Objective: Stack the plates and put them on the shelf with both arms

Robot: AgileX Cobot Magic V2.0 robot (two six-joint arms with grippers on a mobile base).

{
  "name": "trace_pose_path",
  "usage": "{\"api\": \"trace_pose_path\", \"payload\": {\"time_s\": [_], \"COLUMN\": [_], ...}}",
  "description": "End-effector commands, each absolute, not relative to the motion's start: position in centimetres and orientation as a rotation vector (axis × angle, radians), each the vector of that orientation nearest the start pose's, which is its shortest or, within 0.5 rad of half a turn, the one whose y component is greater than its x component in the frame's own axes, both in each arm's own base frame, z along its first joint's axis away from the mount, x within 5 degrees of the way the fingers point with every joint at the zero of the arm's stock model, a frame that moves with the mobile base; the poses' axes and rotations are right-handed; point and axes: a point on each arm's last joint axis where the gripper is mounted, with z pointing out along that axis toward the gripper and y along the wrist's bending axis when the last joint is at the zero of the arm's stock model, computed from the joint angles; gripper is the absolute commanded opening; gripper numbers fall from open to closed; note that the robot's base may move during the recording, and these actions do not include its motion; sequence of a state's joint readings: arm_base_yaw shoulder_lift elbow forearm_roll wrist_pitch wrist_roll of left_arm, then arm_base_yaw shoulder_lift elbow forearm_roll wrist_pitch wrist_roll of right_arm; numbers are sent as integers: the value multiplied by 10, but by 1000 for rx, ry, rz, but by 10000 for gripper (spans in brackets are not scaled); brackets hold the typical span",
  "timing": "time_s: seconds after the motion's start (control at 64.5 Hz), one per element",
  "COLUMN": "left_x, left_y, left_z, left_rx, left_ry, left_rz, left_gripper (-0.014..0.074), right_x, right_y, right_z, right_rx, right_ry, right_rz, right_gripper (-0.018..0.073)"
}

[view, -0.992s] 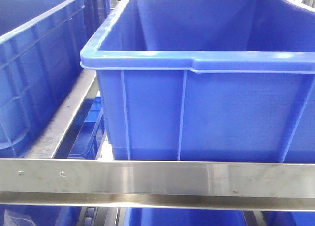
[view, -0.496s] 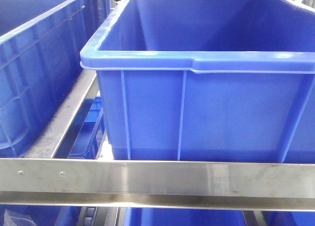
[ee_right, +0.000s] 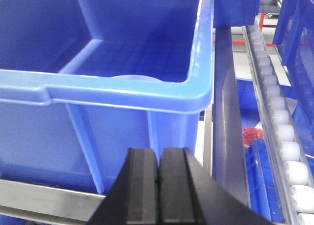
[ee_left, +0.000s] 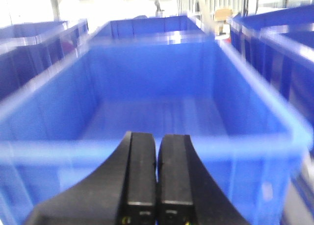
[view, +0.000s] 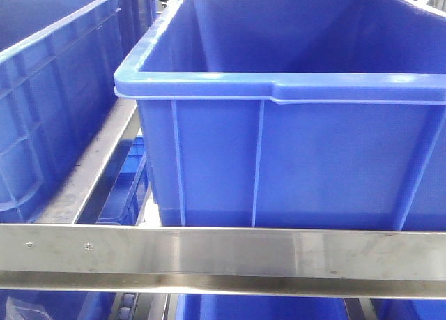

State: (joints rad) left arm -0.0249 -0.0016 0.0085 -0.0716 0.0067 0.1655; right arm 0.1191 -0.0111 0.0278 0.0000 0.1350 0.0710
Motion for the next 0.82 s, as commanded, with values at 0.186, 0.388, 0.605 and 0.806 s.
{"api": "trace_pose_path", "payload": {"time_s": [0.186,0.388,0.605,0.806], "left_x": [54,54,54,54], "left_y": [-3,-3,-3,-3], "left_z": [216,216,216,216], "left_rx": [87,87,87,87], "left_ry": [1402,1402,1402,1402], "left_rz": [14,14,14,14], "left_gripper": [82,82,82,82], "right_x": [55,55,55,55], "right_y": [6,6,6,6], "right_z": [200,200,200,200], "right_rx": [-45,-45,-45,-45], "right_ry": [1532,1532,1532,1532], "right_rz": [135,135,135,135], "right_gripper": [48,48,48,48]}}
